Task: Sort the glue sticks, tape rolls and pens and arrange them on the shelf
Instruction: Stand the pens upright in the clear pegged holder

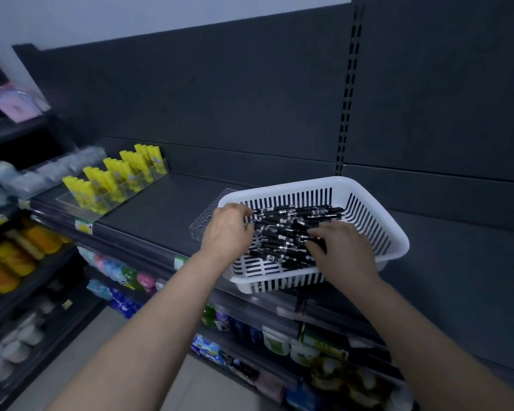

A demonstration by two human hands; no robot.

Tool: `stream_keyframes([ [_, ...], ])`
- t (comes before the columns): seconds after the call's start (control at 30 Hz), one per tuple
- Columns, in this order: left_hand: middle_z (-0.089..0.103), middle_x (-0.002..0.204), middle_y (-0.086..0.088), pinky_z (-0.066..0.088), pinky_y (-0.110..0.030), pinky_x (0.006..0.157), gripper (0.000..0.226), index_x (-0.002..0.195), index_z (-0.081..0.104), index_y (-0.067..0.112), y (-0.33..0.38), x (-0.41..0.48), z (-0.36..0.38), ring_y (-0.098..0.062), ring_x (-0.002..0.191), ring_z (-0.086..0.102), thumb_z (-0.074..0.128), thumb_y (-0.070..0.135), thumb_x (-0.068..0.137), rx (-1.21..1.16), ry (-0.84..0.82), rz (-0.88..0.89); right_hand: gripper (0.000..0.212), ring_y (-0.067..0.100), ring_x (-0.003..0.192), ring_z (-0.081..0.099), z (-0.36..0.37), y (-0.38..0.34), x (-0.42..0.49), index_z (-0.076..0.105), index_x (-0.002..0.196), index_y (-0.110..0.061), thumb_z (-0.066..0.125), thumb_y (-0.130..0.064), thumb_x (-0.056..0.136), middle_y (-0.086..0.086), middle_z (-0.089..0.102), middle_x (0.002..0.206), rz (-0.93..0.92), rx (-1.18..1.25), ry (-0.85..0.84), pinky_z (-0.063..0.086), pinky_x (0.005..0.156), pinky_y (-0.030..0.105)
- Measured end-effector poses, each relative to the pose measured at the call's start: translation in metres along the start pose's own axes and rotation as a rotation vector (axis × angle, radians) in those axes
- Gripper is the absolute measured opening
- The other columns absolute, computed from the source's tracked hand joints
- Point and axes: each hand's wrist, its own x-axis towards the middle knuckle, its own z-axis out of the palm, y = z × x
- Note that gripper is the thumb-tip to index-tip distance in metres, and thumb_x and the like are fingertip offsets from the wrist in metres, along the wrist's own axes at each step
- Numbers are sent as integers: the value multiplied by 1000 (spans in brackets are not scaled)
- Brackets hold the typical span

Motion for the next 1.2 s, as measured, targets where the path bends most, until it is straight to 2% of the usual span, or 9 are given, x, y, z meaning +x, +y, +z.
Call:
stream_keyframes([
  [0.17,62,125,-7,48,-38,86,35,122,61,17,-35,5,-15,-28,115,56,45,11,91,-82,155,-224,34,18,123,49,0,-26,22,59,128,-25,51,-33,96,-7,60,130,-99,60,-59,44,101,39],
  [0.27,62,126,-5,49,-38,86,42,126,59,20,-69,5,-18,-28,115,57,44,5,90,-37,103,-300,34,20,124,47,6,-45,36,58,130,-22,49,-26,97,-3,59,131,-150,63,-113,42,101,37],
  [0.4,53,140,-2,46,-38,98,54,136,51,26,-108,25,-12,-25,126,50,46,1,88,34,-43,-201,39,22,124,46,24,-81,55,56,131,-24,44,-15,95,0,58,132,-202,7,-161,41,100,38],
  [0.57,13,161,-2,24,-40,117,50,149,31,34,-134,60,1,-25,146,17,40,23,101,161,-380,40,47,23,124,48,50,-118,76,54,133,-25,46,-6,90,-1,58,131,-185,-61,-138,42,95,37],
  [0.7,16,160,-1,32,-43,111,47,150,26,34,-161,72,5,-29,142,27,34,34,103,229,-395,138,41,27,117,51,69,-148,91,58,127,-24,43,-10,92,1,62,124,-79,-111,-132,44,92,37],
  [0.87,33,149,-9,39,-47,102,46,144,38,24,-184,86,-8,-36,130,38,41,31,99,254,-345,200,35,28,111,53,82,-183,96,61,118,-21,44,-10,89,4,63,117,93,-143,-103,43,84,36],
  [0.97,43,140,-12,40,-43,96,39,135,45,13,-166,104,-22,-34,123,42,40,27,100,161,-225,292,36,29,110,55,72,-183,84,62,119,-25,44,-13,89,3,65,117,220,-129,-34,44,81,36],
  [1.1,43,144,-11,35,-40,102,42,137,45,9,-109,119,-33,-30,130,39,37,26,101,12,-269,436,36,26,122,47,49,-162,53,56,128,-28,47,-25,94,0,60,127,416,-192,43,43,94,40],
  [1.2,47,141,-13,39,-42,103,41,135,47,9,-73,126,-21,-32,128,43,39,30,100,32,-338,514,40,25,137,29,38,-143,28,50,134,-30,47,-34,95,-3,52,138,589,-224,85,30,105,45],
])
